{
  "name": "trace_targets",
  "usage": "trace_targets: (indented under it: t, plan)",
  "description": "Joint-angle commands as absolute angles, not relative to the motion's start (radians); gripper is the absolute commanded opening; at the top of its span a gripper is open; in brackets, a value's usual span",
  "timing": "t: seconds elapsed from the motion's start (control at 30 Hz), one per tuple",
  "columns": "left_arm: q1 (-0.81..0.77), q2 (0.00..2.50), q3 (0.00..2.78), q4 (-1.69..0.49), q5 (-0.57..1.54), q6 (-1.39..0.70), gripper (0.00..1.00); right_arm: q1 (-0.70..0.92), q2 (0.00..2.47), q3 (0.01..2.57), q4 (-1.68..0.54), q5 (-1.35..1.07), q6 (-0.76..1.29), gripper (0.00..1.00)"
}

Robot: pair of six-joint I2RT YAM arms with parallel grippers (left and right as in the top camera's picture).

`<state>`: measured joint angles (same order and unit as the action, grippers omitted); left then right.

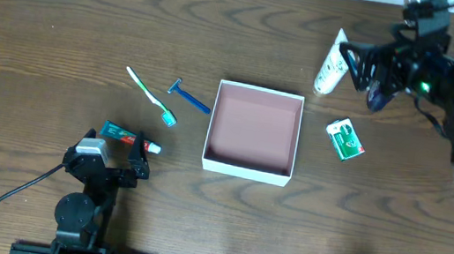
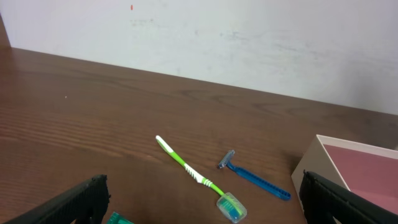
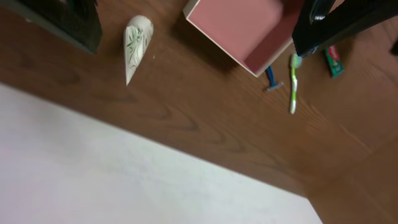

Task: Pack container
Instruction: 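Reach the right gripper to the white Pantene tube and grasp it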

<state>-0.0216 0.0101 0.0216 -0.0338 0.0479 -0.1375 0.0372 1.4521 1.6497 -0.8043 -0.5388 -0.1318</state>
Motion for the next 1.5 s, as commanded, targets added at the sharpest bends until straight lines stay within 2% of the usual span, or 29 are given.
trace_targets:
  t: [0.0, 0.17, 0.27, 0.4, 0.57, 0.6, 0.87, 0.9, 1.1, 1.13, 1.47]
  plan:
    - [-0.017, 0.006, 0.004, -0.07, 0.029, -0.136, 0.98, 0.024, 1.561, 1.665, -0.786, -0.524, -0.112, 0.99]
    - [-0.017, 0.006, 0.004, -0.07, 0.029, -0.136, 0.98, 0.012, 1.702, 1.665, -0.744, -0.531, -0.109, 0.99]
    - [-0.017, 0.006, 0.004, -0.07, 0.029, -0.136, 0.98, 0.014, 1.761, 1.665, -0.727, -0.527, -0.113, 0.93]
    - [-0.017, 0.006, 0.004, -0.07, 0.029, -0.136, 0.98, 0.014, 1.817, 1.665, -0.714, -0.524, -0.113, 0.78]
    - [-0.017, 0.006, 0.004, -0.07, 0.029, -0.136, 0.98, 0.014, 1.844, 1.664, -0.719, -0.518, -0.114, 0.5]
    - [-0.017, 0.006, 0.004, -0.07, 0.029, -0.136, 0.98, 0.014, 1.846, 1.664, -0.722, -0.508, -0.113, 0.47]
    - [-0.017, 0.006, 0.004, -0.07, 0.029, -0.136, 0.98, 0.014, 1.847, 1.659, -0.752, -0.459, -0.145, 0.47]
    - [-0.017, 0.006, 0.004, -0.07, 0.029, -0.136, 0.98, 0.014, 1.846, 1.656, -0.752, -0.459, -0.148, 0.45]
    - [-0.017, 0.006, 0.004, -0.07, 0.029, -0.136, 0.98, 0.014, 1.847, 1.654, -0.752, -0.459, -0.147, 0.05]
    - [-0.017, 0.006, 0.004, -0.07, 0.029, -0.136, 0.98, 0.014, 1.847, 1.654, -0.753, -0.459, -0.147, 0.01]
    - [-0.017, 0.006, 0.004, -0.07, 0.029, -0.136, 0.98, 0.014, 1.819, 1.693, -0.776, -0.46, -0.147, 0.01]
